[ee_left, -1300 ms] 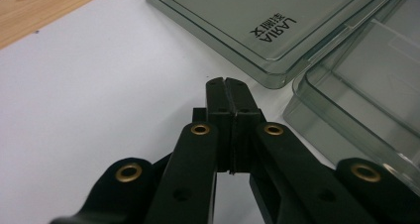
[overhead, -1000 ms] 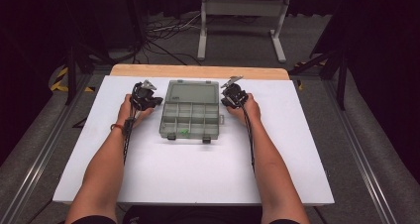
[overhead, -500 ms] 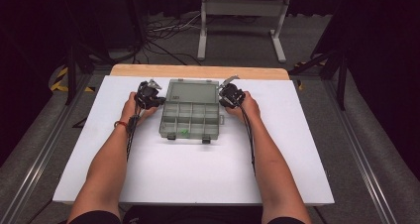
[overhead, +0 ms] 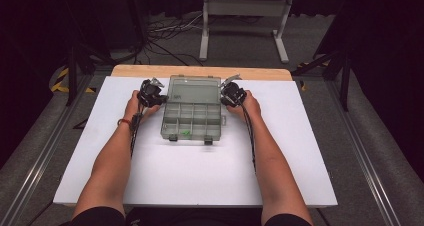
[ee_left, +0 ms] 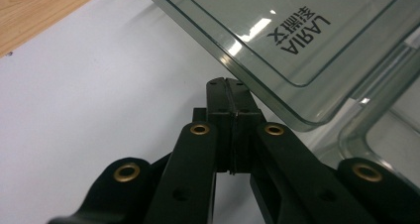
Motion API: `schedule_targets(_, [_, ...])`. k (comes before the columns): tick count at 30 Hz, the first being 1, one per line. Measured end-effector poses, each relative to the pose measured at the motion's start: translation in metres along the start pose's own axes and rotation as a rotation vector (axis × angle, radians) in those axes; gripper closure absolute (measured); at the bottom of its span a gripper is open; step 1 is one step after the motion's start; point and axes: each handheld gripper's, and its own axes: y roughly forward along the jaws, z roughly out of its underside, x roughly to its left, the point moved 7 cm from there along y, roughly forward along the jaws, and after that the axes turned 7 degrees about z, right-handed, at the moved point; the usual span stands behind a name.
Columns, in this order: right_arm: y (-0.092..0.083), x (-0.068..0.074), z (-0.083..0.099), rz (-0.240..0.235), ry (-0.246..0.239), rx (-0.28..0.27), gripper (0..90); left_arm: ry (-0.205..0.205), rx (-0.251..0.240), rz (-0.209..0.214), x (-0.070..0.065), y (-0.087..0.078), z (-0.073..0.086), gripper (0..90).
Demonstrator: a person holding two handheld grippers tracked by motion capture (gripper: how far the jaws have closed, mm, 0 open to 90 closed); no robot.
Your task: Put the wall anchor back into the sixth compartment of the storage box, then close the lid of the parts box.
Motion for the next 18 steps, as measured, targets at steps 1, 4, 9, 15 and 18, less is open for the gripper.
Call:
schedule_targets(1, [0.0004,-0.0002,-0.0002,0.001,0.003,-0.005,90.0,0.003,-0.005,-0.004,0.0006,0.0007,-0.0008,89.9])
schedule_targets(4, [0.0019,-0.0005,-0.0013,0.011,0.002,-0.014,90.0,-0.002,-0.006,-0.004,0.0013,0.0014,-0.0017,89.8])
schedule_targets(9, [0.0047,-0.0023,-0.0033,0.015,0.028,-0.037,90.0,-0.031,-0.035,-0.015,0.0033,0.0039,-0.0035,89.2])
schedule_targets(15, [0.0071,-0.0036,-0.0044,0.021,0.06,-0.057,90.0,-0.037,-0.049,-0.03,0.0028,0.0077,-0.0069,89.4])
schedule_targets(18, [0.0083,-0.0049,-0.0042,0.018,0.086,-0.073,90.0,-0.038,-0.053,-0.04,0.0036,0.0089,-0.0082,89.5])
